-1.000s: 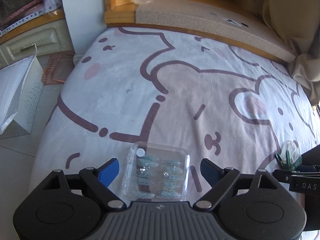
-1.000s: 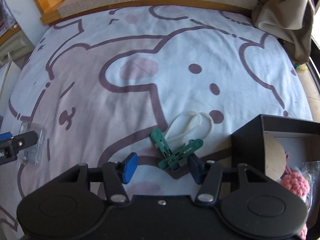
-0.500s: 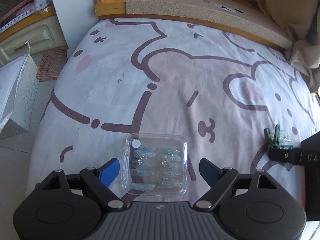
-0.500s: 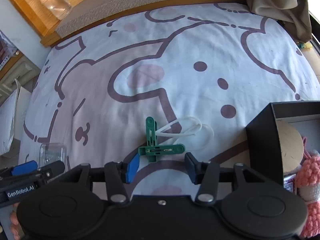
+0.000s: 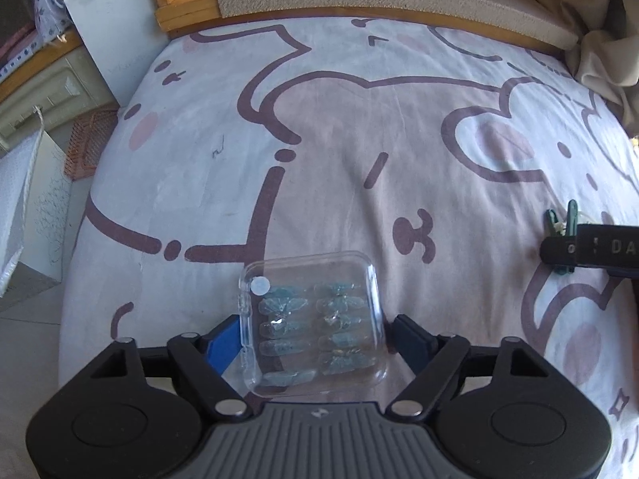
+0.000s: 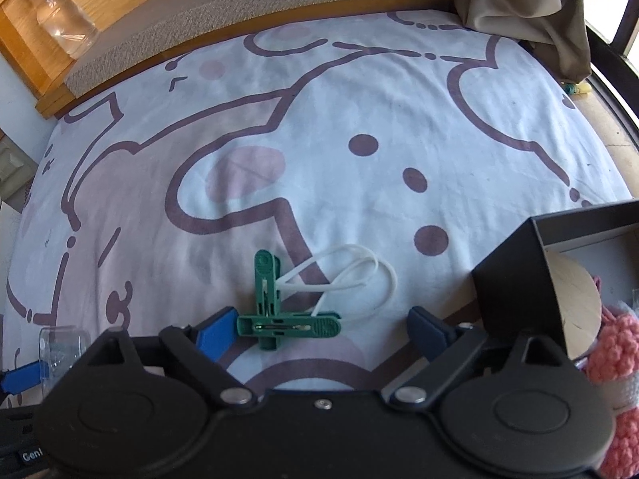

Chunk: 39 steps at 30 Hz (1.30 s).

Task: Organize objects
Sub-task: 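Lift and carry the clear case and the clothespins toward the black box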

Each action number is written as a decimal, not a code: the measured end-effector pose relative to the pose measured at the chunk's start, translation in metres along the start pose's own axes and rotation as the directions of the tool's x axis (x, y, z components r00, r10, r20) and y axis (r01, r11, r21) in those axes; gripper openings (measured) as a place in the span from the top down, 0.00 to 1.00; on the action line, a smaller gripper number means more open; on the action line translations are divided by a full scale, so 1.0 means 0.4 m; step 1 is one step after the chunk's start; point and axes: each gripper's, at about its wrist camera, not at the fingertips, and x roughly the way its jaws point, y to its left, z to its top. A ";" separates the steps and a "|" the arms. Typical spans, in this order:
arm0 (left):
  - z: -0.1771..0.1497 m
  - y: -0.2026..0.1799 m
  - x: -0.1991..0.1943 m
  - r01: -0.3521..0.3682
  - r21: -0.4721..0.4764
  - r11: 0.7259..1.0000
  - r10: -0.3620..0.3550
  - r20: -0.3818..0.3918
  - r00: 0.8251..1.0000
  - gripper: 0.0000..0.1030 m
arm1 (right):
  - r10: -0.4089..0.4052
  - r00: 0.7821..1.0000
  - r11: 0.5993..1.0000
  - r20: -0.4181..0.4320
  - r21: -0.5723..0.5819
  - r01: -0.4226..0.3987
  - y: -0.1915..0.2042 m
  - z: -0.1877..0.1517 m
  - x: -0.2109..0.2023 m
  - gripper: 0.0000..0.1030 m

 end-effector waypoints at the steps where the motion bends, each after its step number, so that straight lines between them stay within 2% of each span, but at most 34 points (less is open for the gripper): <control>1: 0.000 0.000 -0.002 0.004 0.000 1.000 -0.004 -0.001 1.000 0.27 | -0.008 1.000 1.000 0.001 -0.003 0.008 0.002 0.000 0.001 0.12; 4: -0.003 -0.001 -0.006 0.015 0.011 1.000 -0.015 -0.009 1.000 0.28 | -0.041 0.999 0.997 -0.001 -0.073 0.040 0.024 -0.002 -0.001 0.23; 6: -0.006 0.003 -0.010 0.022 0.008 1.000 -0.022 -0.015 1.000 0.28 | -0.027 1.000 0.992 0.004 -0.122 0.028 0.040 -0.003 -0.009 0.37; 7: -0.007 0.005 -0.011 0.022 0.004 1.000 -0.022 -0.016 1.000 0.28 | -0.020 1.000 0.991 0.002 -0.132 0.020 0.045 -0.003 -0.013 0.49; 11: -0.013 0.013 -0.022 -0.004 -0.003 1.000 0.004 -0.016 1.000 0.28 | -0.005 1.000 0.985 -0.011 -0.175 0.003 0.056 -0.014 -0.022 0.49; 22: -0.022 0.036 -0.098 -0.032 -0.056 0.998 0.034 0.031 0.999 0.28 | 0.050 0.999 0.984 -0.003 -0.170 -0.049 0.054 -0.032 -0.088 0.49; 39: -0.066 0.012 -0.299 -0.027 -0.125 0.992 0.047 0.165 0.985 0.28 | 0.142 0.982 0.974 0.121 -0.197 -0.117 0.014 -0.079 -0.294 0.49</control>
